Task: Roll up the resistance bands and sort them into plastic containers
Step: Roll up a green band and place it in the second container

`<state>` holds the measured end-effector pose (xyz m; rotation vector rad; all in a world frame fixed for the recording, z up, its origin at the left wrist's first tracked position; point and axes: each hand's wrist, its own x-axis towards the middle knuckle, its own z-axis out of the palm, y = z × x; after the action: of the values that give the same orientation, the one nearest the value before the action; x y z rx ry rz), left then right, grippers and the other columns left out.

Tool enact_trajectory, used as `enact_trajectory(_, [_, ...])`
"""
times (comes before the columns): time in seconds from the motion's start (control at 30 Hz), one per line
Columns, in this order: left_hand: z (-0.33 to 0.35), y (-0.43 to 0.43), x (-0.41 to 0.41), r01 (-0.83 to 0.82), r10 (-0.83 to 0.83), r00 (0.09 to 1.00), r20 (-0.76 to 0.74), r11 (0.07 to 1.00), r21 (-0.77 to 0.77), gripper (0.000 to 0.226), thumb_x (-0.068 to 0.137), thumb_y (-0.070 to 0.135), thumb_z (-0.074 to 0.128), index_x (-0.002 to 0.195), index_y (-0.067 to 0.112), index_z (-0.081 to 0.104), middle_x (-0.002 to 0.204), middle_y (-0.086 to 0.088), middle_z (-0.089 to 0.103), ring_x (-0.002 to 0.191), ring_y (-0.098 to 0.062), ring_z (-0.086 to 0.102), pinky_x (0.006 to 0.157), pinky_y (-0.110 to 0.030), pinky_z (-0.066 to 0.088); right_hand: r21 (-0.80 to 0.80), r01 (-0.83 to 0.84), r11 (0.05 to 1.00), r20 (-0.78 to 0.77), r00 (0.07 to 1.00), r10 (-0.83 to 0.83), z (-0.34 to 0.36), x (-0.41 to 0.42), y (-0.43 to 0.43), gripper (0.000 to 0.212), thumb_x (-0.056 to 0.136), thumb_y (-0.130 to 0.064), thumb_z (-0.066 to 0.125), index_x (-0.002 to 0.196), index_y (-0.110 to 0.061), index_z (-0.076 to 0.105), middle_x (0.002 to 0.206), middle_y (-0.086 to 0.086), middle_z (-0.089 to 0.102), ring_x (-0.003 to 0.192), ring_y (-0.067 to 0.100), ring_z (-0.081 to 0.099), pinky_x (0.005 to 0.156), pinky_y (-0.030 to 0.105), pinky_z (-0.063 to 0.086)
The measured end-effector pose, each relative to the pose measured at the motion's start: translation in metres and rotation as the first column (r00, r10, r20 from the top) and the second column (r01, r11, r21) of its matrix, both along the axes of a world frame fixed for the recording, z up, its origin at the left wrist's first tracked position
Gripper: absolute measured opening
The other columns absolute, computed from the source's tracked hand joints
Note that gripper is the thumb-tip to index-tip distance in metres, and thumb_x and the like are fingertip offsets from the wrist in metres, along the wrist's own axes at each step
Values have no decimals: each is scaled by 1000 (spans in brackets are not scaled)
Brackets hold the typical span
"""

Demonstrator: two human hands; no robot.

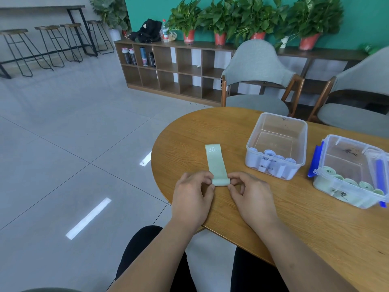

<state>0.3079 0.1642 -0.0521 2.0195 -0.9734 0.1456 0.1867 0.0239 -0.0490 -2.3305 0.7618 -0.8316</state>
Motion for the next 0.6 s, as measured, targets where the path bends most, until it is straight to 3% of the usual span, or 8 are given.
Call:
enact_trajectory(0.4, [-1, 1, 0, -2, 1, 999, 54, 1000, 17, 12, 92, 31, 74, 102, 36, 71, 89, 25, 67, 95, -1, 54, 85, -35, 53, -8, 15, 1000, 3, 1000, -15, 1, 0, 0, 15, 93, -27, 76, 106, -32, 78, 84, -22, 65, 70, -4, 57, 68, 18, 46])
enact_trajectory(0.6, [-2, -1, 1, -13, 9, 997, 71, 999, 46, 19, 87, 29, 76, 104, 35, 69, 95, 23, 66, 98, -4, 53, 88, -36, 51, -62, 17, 998, -20, 1000, -19, -1, 1, 2, 18, 94, -30, 75, 112, -31, 79, 89, -21, 61, 75, -1, 53, 71, 27, 53])
